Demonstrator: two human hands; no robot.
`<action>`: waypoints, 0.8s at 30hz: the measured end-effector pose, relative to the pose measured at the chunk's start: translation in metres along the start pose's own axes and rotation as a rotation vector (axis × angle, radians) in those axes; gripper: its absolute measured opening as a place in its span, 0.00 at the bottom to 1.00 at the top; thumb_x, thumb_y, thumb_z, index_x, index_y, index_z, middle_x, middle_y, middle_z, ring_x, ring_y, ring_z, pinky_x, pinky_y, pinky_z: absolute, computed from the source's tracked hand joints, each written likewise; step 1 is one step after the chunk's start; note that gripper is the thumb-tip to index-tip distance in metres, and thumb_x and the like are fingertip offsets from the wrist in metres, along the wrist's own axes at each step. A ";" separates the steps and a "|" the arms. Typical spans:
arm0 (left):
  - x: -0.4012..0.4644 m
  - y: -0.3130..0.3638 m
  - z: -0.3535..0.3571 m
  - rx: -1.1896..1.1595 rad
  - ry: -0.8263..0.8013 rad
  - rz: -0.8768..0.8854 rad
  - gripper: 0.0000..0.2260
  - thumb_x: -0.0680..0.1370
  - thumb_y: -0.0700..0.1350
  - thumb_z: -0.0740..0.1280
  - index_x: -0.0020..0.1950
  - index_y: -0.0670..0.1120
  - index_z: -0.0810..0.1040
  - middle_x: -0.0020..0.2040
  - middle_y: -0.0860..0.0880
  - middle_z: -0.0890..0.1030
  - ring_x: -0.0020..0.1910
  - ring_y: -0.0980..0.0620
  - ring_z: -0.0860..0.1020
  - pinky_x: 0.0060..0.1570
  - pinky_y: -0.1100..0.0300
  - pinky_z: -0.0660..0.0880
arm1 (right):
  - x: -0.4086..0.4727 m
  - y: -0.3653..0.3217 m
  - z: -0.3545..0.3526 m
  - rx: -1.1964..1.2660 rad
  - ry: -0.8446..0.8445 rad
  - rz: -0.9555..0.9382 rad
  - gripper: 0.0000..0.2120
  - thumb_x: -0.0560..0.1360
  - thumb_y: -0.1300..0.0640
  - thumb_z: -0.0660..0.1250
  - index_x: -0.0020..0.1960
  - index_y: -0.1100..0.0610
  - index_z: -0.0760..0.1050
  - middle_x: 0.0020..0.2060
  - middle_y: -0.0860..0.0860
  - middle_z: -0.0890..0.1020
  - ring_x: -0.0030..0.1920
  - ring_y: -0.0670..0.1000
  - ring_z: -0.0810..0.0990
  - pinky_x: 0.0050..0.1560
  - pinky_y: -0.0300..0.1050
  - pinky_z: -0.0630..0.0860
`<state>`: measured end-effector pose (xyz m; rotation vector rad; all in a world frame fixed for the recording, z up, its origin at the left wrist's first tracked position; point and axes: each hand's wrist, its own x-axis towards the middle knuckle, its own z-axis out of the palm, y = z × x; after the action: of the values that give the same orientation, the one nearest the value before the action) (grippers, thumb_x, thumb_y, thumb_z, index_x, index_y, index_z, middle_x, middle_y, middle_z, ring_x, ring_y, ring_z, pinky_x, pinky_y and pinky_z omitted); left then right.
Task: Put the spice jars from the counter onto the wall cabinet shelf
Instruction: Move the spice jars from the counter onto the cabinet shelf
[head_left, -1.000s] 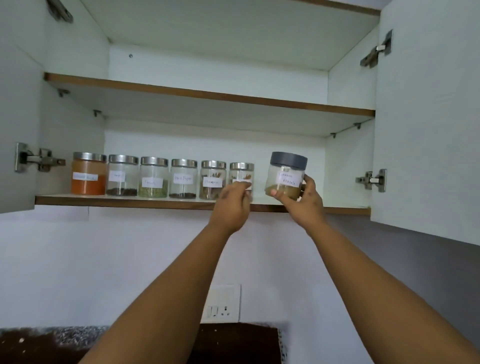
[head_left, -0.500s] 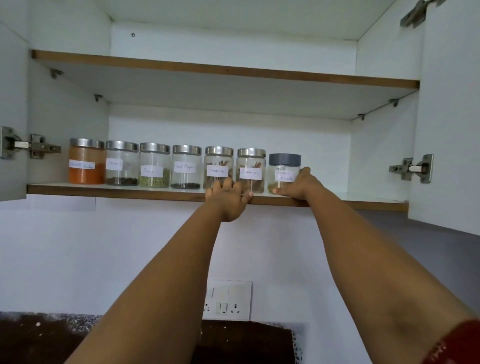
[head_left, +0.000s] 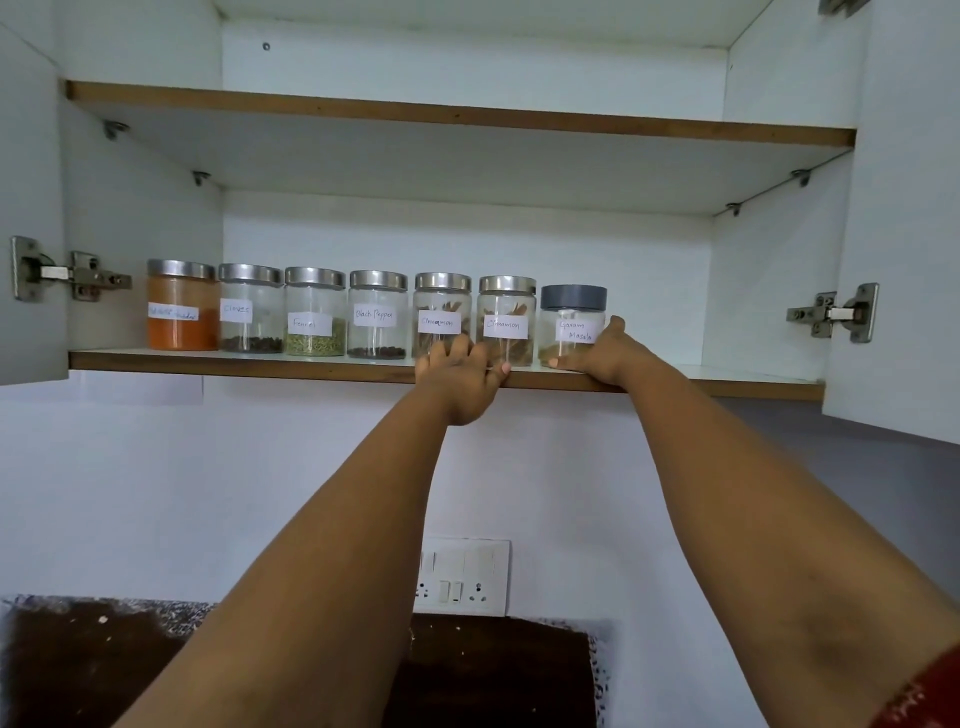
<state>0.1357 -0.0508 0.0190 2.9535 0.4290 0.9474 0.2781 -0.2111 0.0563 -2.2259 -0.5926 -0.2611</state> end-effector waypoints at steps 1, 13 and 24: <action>0.000 0.000 0.001 -0.003 -0.001 -0.002 0.23 0.83 0.59 0.48 0.70 0.46 0.66 0.71 0.44 0.65 0.70 0.41 0.61 0.69 0.44 0.58 | -0.002 0.000 0.000 -0.028 -0.004 0.005 0.60 0.64 0.38 0.76 0.78 0.55 0.37 0.71 0.57 0.69 0.67 0.60 0.71 0.68 0.57 0.67; -0.004 0.001 -0.011 -0.040 -0.093 -0.001 0.24 0.83 0.59 0.48 0.74 0.47 0.62 0.74 0.42 0.61 0.73 0.39 0.57 0.70 0.43 0.56 | -0.052 0.017 0.017 -0.444 0.250 -0.155 0.34 0.79 0.38 0.46 0.79 0.56 0.48 0.71 0.57 0.69 0.72 0.58 0.65 0.73 0.58 0.56; -0.091 0.015 0.032 -0.205 -0.041 0.122 0.37 0.78 0.64 0.58 0.80 0.48 0.49 0.79 0.45 0.49 0.78 0.42 0.48 0.75 0.43 0.46 | -0.175 0.073 0.076 0.060 0.150 -0.007 0.26 0.79 0.49 0.62 0.75 0.53 0.61 0.76 0.54 0.59 0.74 0.56 0.62 0.71 0.48 0.61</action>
<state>0.0867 -0.0870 -0.0577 2.8320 0.1414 0.8801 0.1620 -0.2533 -0.1066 -2.1252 -0.5197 -0.4054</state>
